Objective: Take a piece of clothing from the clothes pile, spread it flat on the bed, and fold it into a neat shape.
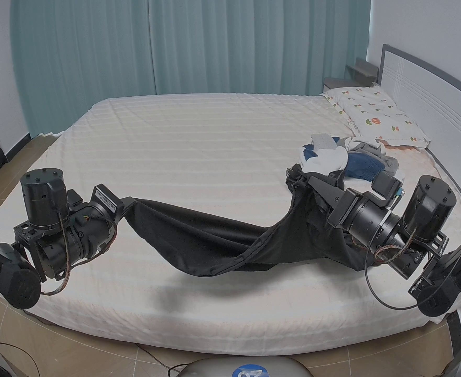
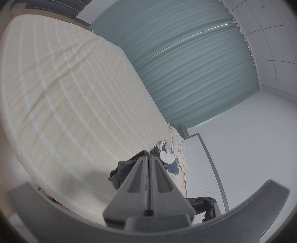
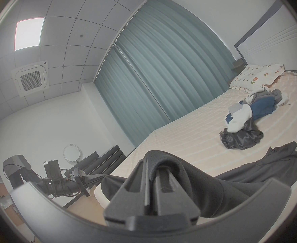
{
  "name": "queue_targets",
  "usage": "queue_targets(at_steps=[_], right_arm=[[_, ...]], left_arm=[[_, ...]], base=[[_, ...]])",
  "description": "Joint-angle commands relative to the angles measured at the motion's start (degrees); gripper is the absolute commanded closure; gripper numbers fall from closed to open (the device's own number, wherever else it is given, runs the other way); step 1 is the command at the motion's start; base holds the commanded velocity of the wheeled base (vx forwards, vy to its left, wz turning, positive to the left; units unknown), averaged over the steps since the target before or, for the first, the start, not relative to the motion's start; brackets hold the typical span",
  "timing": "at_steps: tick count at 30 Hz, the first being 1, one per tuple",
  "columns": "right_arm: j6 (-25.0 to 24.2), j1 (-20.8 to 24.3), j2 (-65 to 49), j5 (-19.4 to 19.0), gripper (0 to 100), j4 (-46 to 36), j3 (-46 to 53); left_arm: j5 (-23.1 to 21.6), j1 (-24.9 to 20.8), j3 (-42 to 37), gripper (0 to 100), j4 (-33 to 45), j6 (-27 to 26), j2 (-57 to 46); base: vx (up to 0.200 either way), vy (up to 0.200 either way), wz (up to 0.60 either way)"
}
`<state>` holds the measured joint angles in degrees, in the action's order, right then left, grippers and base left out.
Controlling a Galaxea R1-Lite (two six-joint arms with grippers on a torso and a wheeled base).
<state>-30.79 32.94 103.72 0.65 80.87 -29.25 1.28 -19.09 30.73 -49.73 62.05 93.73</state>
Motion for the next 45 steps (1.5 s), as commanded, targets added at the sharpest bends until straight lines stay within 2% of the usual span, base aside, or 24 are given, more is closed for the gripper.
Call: queue_targets(at_steps=[1, 15, 22, 30, 33, 39, 44, 45], right_arm=[[0.03, 0.11, -0.09, -0.03, 100, 0.25, -0.02], [-0.06, -0.6, -0.8, -0.12, 100, 0.87, 1.3], [-0.5, -3.67, -2.03, -0.56, 100, 1.22, 6.75], [-0.67, -2.7, -8.8, -0.38, 100, 1.83, 15.27], [-0.67, -2.09, -11.34, -0.03, 100, 1.83, 17.73], [0.3, 0.99, -23.65, 0.23, 100, -0.63, 21.42], [2.4, 1.34, -34.28, 0.14, 100, -8.27, 18.17], [2.67, 1.16, -39.03, 0.14, 100, -12.93, 14.04]], left_arm=[[0.04, 0.11, -0.06, 100, -0.02, 0.0, -0.31], [-0.05, 0.46, -1.03, 100, -0.02, -0.18, -0.48], [-0.49, -3.15, -2.87, 100, 0.07, -1.23, 0.05], [-0.14, -7.28, -6.65, 100, 0.33, -1.67, -0.75], [0.3, -8.33, -7.27, 100, 1.91, -2.02, -2.42], [0.3, -10.53, -6.12, 100, 11.41, -3.51, -12.61], [0.3, -10.62, -2.43, 100, 18.17, -4.31, -19.99], [0.21, -10.53, 0.29, 100, 21.78, -4.48, -22.72]], base=[[0.0, 0.2, 0.0], [0.0, 0.186, 0.0], [-0.057, 0.0, 0.0], [-0.2, 0.0, 0.0], [-0.2, 0.0, 0.0], [-0.167, 0.0, 0.0], [0.0, 0.0, 0.0], [0.0, 0.0, 0.0]])
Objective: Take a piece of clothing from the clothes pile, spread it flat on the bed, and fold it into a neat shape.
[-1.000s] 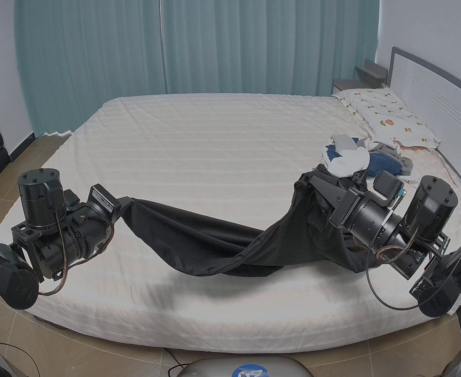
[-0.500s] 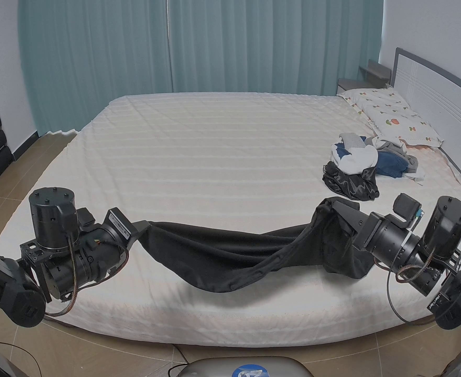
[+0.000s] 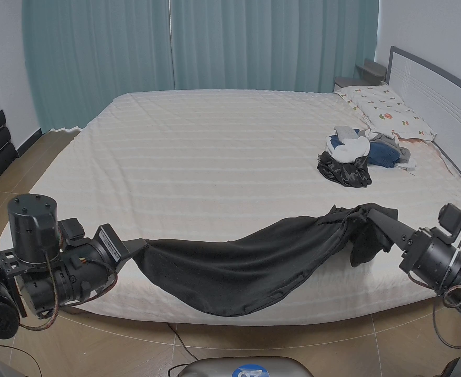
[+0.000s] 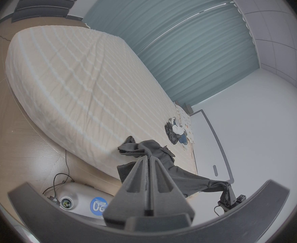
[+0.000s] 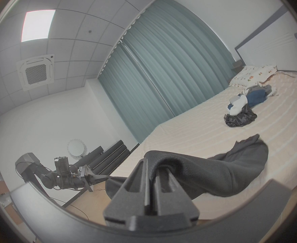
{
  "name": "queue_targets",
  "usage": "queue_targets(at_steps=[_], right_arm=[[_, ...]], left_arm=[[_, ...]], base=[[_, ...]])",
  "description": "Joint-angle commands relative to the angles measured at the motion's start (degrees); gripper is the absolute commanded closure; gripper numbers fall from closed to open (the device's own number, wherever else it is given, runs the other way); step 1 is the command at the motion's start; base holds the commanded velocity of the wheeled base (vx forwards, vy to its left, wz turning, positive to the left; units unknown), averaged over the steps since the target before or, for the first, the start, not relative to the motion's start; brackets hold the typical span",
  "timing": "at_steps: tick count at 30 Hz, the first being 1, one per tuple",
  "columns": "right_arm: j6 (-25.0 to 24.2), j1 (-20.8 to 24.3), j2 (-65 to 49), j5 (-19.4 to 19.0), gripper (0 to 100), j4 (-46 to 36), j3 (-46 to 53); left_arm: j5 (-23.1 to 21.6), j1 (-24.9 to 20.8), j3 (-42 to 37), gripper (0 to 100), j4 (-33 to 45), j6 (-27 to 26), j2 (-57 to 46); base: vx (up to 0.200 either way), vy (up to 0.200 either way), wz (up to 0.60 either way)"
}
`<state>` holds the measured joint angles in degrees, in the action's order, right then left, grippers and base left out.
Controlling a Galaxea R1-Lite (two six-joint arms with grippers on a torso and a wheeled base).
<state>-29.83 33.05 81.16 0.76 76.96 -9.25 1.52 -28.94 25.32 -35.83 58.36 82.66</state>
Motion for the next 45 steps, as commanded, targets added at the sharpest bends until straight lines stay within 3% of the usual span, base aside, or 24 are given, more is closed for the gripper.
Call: queue_targets(at_steps=[1, 7, 12, 16, 21, 28, 35, 45], right_arm=[[1.71, 0.7, -19.2, 0.04, 100, -12.45, -8.85], [1.0, -1.67, -25.79, -0.58, 100, -32.13, -26.34], [-1.02, -10.46, -18.15, -4.01, 100, -39.34, -42.6], [-1.02, -16.26, -8.39, -5.15, 100, -39.52, -51.39], [-1.02, -18.81, 2.16, -5.33, 100, -38.73, -55.08], [-1.02, -18.81, 10.33, -5.33, 100, -37.94, -58.25], [-0.84, -19.07, 19.03, -5.15, 100, -27.83, -60.18], [0.04, -18.72, 26.94, -5.68, 100, -29.5, -67.39]], left_arm=[[-0.12, -0.42, 7.73, 100, 9.9, -1.05, -12.7], [-0.03, 2.22, 17.83, 100, 15.35, -1.67, -13.14], [0.23, 4.42, 26.36, 100, 16.58, -1.58, -7.87], [0.15, 6.97, 32.95, 100, 18.78, -1.4, -2.68], [0.15, 9.17, 39.02, 100, 20.45, -1.14, 4.35], [-0.12, 10.04, 42.62, 100, 20.18, -0.88, 10.94], [0.06, 11.01, 44.99, 100, 20.01, -0.88, 17.0], [0.06, 12.86, 48.24, 100, 19.92, -0.96, 24.83]], base=[[0.0, 0.0, 0.0], [0.0, 0.0, 0.0], [0.0, 0.0, 0.0], [0.0, 0.0, 0.0], [0.0, 0.0, 0.0], [0.143, 0.0, 0.0], [0.2, 0.0, 0.0], [0.0, 0.0, 0.0]])
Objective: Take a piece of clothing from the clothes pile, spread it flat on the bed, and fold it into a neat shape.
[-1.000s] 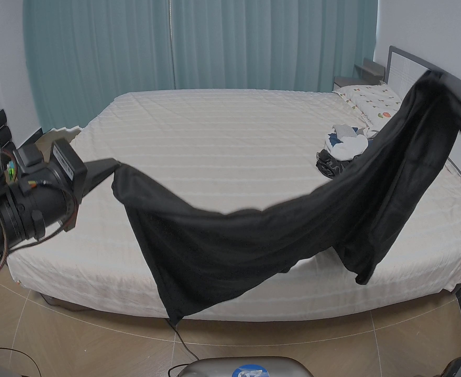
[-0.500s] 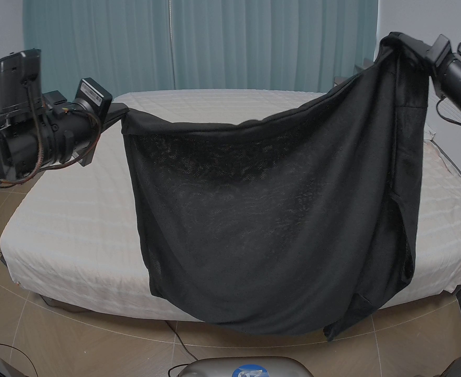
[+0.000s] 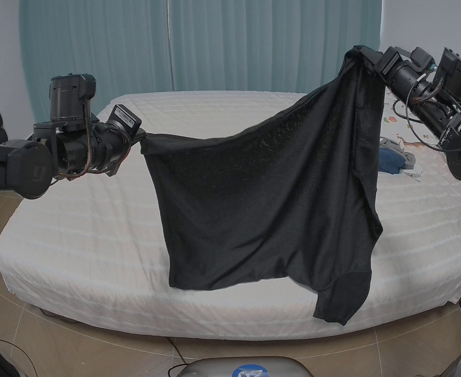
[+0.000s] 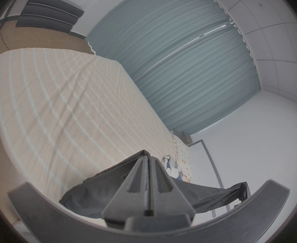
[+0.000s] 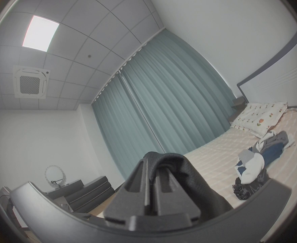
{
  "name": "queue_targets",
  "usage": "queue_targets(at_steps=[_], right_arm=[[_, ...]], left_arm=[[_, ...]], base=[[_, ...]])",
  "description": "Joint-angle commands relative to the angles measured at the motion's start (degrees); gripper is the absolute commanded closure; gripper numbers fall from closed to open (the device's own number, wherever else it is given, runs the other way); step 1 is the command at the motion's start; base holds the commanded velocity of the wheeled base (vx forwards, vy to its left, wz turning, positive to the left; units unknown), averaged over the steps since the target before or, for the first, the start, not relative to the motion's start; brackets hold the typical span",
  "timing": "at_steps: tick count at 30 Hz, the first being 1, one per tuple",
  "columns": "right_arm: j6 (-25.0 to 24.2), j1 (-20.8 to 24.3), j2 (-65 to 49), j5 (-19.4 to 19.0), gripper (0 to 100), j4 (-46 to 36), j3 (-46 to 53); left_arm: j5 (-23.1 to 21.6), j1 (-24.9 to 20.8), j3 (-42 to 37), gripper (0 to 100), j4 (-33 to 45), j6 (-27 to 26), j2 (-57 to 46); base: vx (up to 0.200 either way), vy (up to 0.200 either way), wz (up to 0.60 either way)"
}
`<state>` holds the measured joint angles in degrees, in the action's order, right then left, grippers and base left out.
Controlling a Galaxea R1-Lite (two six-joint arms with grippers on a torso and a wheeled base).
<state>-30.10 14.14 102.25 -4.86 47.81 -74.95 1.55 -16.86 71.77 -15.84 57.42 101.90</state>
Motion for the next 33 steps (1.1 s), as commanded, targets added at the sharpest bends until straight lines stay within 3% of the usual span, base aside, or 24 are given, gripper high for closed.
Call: queue_targets(at_steps=[1, 7, 12, 23, 33], right_arm=[[0.74, 0.19, 7.52, 0.12, 100, 0.53, -1.17], [0.92, -0.25, 12.0, 0.56, 100, 5.1, -0.81], [1.01, -0.61, 17.72, 3.99, 100, 9.23, -3.71], [0.74, -1.92, 19.12, 4.6, 100, 9.84, -2.57], [0.57, -2.01, 19.3, 4.42, 100, 9.84, -2.04]], left_arm=[[0.03, 0.95, 2.59, 100, -0.16, -0.03, 7.52], [0.03, 1.65, 6.02, 100, -0.25, -0.03, 13.85], [0.3, 2.62, 14.81, 100, -0.07, -0.03, 23.17], [1.88, 2.45, 15.77, 100, 0.45, 2.7, 23.69], [1.62, 2.36, 17.27, 100, 0.28, 2.61, 24.4]], base=[[0.0, 0.0, 0.0], [0.0, 0.0, 0.0], [0.0, 0.0, 0.0], [0.0, 0.0, 0.0], [0.2, 0.0, 0.0]])
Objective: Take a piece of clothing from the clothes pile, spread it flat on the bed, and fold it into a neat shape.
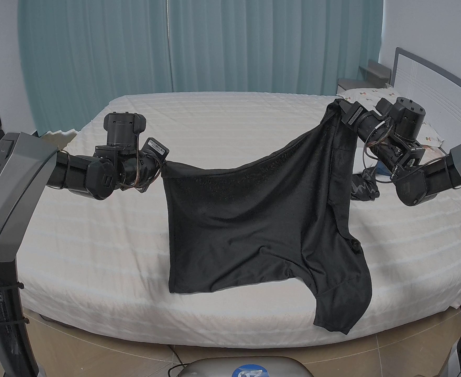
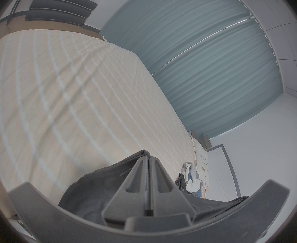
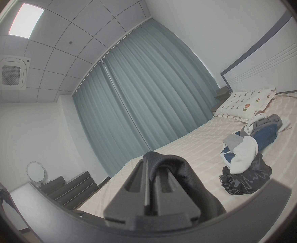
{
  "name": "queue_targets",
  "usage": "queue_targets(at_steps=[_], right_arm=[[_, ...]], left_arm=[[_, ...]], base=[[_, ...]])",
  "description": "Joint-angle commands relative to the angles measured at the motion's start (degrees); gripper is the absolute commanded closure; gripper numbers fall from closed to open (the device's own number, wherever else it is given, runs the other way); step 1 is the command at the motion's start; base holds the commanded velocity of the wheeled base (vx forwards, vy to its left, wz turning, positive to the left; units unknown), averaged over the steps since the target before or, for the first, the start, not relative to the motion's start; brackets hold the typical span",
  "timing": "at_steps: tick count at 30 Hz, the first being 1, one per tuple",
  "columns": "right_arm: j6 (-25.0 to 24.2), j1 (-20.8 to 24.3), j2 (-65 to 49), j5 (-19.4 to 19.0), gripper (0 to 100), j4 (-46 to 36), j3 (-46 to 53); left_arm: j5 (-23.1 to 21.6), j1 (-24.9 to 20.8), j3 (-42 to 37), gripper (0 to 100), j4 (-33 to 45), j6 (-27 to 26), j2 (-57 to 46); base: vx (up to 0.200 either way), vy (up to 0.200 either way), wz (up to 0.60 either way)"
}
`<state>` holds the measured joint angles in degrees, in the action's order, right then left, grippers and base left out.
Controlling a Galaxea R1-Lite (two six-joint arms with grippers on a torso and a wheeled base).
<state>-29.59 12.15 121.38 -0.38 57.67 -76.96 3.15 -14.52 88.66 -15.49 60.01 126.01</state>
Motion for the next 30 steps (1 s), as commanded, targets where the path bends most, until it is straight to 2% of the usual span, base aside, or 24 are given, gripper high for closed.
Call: queue_targets(at_steps=[1, 8, 20, 25, 29, 30], right_arm=[[0.06, -0.03, 0.52, -0.06, 100, -0.02, -0.12], [0.14, -0.9, 2.9, 0.03, 100, -0.02, -0.82], [0.23, -2.22, 11.6, 0.82, 100, -0.11, -4.87], [0.23, -2.13, 17.57, 4.68, 100, -0.02, -9.96], [0.32, -1.96, 19.86, 5.21, 100, -0.02, -10.93], [0.32, -1.96, 19.86, 5.21, 0, -0.02, -10.93]], left_arm=[[0.02, 0.02, 0.81, 100, -0.06, 0.02, 0.81], [0.02, -0.07, 3.45, 100, 0.11, -0.07, 3.98], [0.63, -0.25, 11.53, 100, 0.29, -0.42, 12.15], [2.3, -0.25, 15.22, 100, 0.38, -0.34, 16.72], [3.89, -0.42, 17.69, 100, 0.38, -0.34, 19.71], [3.89, -0.42, 17.69, 0, 0.38, -0.34, 19.71]], base=[[0.2, 0.0, 0.0], [0.2, 0.0, 0.0], [0.0, 0.0, 0.0], [0.0, 0.0, 0.0], [0.0, 0.0, 0.0], [0.0, 0.0, 0.0]])
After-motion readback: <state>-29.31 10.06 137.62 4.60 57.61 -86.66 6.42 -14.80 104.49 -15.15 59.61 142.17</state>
